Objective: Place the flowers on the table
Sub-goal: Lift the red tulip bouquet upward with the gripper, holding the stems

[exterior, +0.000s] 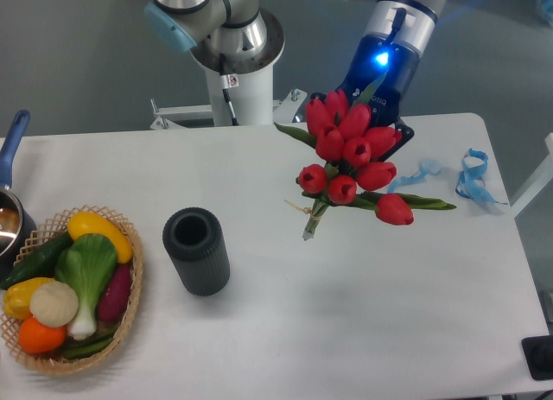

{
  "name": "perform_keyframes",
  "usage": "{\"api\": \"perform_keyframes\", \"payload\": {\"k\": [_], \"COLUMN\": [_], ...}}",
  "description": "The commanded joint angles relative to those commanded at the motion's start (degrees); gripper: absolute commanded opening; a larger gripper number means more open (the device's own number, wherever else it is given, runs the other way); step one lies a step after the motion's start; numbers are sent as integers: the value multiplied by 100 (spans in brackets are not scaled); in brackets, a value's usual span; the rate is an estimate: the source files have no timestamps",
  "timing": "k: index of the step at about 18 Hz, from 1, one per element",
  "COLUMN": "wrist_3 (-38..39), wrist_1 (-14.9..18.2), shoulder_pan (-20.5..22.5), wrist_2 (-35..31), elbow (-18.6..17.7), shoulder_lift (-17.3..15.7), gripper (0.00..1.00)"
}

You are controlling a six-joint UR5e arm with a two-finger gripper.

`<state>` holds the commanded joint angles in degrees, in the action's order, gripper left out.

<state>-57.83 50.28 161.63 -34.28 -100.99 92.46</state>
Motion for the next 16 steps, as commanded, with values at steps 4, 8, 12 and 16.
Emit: {"api": "perform_keyframes", "payload": {"k": [4, 8, 12, 16], "wrist_3": [9, 9, -9, -53], "wrist_1": [-18, 0, 17, 26], "shoulder_pan": [9, 0, -18, -70], "wrist_2": [-35, -640, -1343, -2186], "elbow": [17, 87, 97, -35], "shoulder_lift": [-26, -79, -219, -369], "gripper": [32, 32, 32, 32]}}
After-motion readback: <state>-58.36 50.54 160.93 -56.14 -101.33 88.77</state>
